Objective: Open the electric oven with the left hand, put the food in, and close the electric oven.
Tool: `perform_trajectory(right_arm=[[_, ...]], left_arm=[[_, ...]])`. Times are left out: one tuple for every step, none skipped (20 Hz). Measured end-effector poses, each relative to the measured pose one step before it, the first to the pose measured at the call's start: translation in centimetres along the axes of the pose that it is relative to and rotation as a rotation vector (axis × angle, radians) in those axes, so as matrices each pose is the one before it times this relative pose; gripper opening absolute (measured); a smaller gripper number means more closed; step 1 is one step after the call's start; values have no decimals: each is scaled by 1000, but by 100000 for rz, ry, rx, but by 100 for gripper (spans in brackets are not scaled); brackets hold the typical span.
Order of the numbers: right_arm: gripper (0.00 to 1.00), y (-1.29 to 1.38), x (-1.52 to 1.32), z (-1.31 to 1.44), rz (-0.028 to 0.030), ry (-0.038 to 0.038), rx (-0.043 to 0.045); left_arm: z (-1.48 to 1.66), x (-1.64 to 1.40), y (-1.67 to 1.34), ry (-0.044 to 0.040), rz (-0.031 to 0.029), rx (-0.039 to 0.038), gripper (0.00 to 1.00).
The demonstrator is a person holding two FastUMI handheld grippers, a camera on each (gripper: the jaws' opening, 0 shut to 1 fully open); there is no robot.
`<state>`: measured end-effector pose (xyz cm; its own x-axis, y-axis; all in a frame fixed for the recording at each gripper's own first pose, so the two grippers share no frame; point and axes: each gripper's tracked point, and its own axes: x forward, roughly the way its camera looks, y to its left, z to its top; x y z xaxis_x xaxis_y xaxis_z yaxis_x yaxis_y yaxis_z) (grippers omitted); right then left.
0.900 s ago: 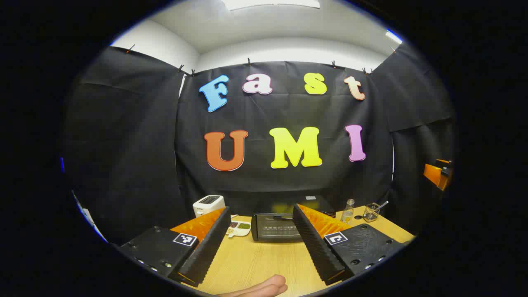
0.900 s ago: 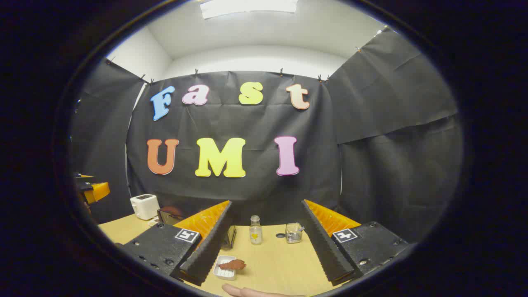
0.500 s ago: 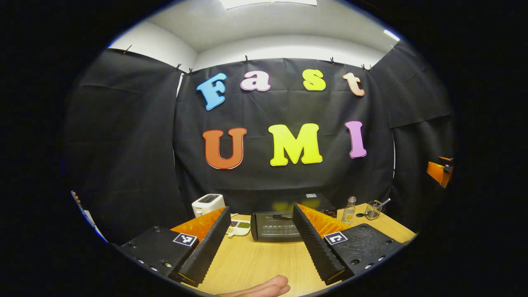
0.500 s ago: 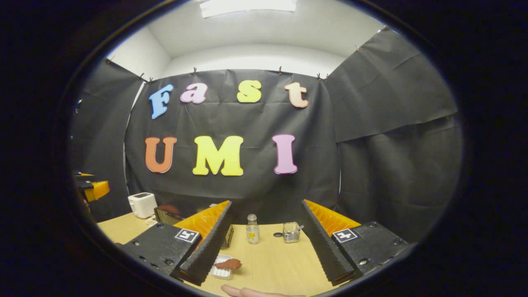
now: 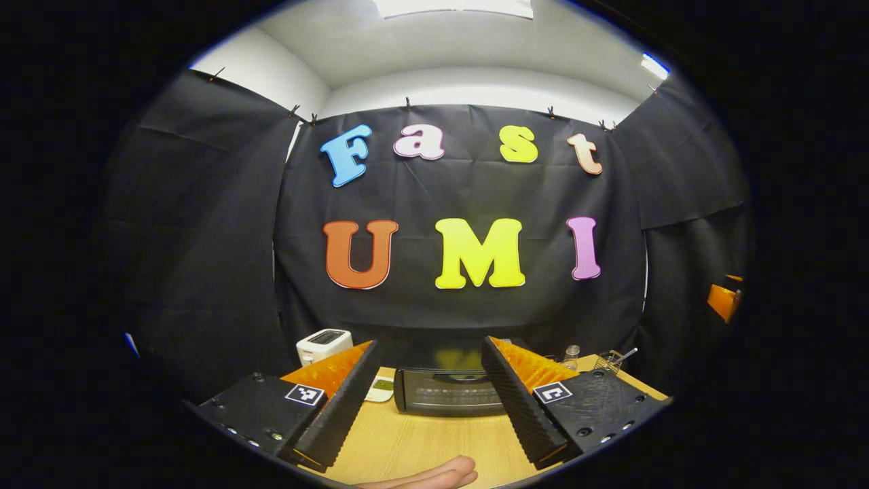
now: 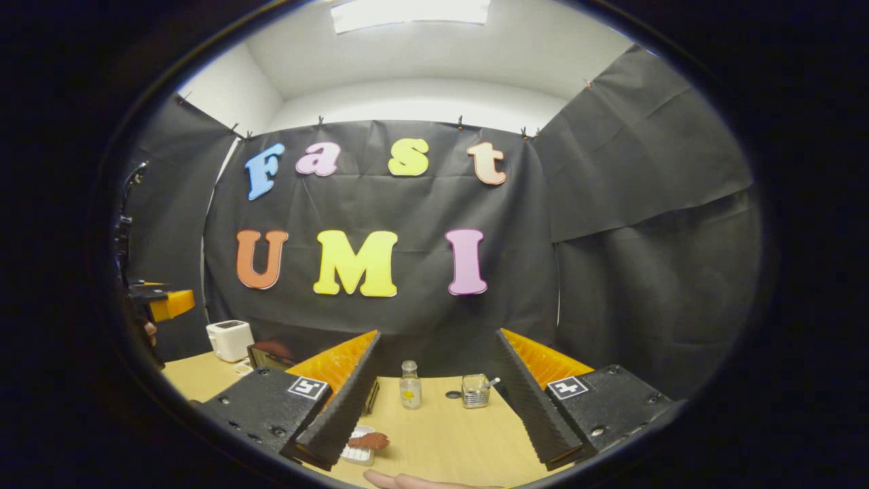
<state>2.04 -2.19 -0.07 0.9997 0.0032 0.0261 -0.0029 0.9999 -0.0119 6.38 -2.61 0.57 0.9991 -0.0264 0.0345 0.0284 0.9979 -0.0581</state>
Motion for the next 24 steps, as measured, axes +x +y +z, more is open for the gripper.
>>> perform_trajectory(right_arm=[[100, -53, 156, -226, 581, 610, 373], [100, 79, 153, -111, 1321, 817, 1123], [100, 117, 53, -73, 1382, 725, 1225], [100, -155, 171, -79, 936, 392, 755], [100, -392, 162, -32, 196, 150, 339], [100, -468, 137, 70, -395, -60, -374], [100, -467, 24, -32, -704, -105, -837], [100, -527, 111, 56, -717, -185, -866], [99, -288, -30, 22, -252, -150, -417], [100, -210, 43, 24, 300, 379, 263], [100, -91, 142, -35, 389, 140, 322], [100, -173, 42, 9, 475, 242, 255], [100, -403, 117, -289, -359, 180, -77], [99, -458, 112, -224, -638, 476, -41], [100, -254, 75, -261, -157, 629, 382], [100, -193, -12, -178, -6, 896, 679], [100, 20, 26, -327, 513, 891, 529], [100, 54, 30, -152, 711, 653, 268], [100, -286, 50, -156, -44, 172, -34], [100, -251, -10, -4, -429, 349, -57], [100, -278, -23, -134, -447, 257, -214], [100, -93, 6, 74, -125, 515, -431], [100, 0, -135, -115, 125, 403, -452], [100, 21, -81, 164, 192, 284, -496]], left_arm=[[-576, 1257, -312, 1227, -194, -305, 96], [-707, 1292, -330, 1770, -319, 513, 96], [-769, 1384, -334, 2022, -342, 883, 96], [-663, 1399, -275, 2105, -391, 1168, 96], [-864, 1394, -512, 2383, -872, 775, 96], [-930, 1353, -593, 2572, -1508, 136, 96], [-756, 1133, -555, 2355, -1072, -569, 96], [-548, 1237, -348, 1247, -326, -933, 96], [-696, 1397, -415, 1837, -577, -420, 96], [-852, 1162, -415, 3152, -235, 556, 96], [-1055, 1268, -163, 2784, 205, 1304, 96], [-768, 1177, -381, 2426, -801, 1376, 96], [-726, 1245, -371, 2259, -217, 400, 96], [-771, 994, -469, 2084, -707, 235, 96], [-791, 1171, -496, 2357, -981, -108, 96], [-715, 945, -485, 2471, -843, -70, 96], [-670, 938, -499, 2841, -1451, 29, 96], [-488, 846, -313, 2058, -662, 957, 96], [-909, 650, 55, 2878, 549, 820, 96], [-991, 446, -246, 3906, -565, 1603, 96], [556, 657, -7, -4580, 626, 2035, 96], [-155, 929, -371, 4223, -1745, 139, 98], [-8, -392, -287, -406, -1409, -470, 95], [111, 192, -104, 588, -1508, -989, 97]])
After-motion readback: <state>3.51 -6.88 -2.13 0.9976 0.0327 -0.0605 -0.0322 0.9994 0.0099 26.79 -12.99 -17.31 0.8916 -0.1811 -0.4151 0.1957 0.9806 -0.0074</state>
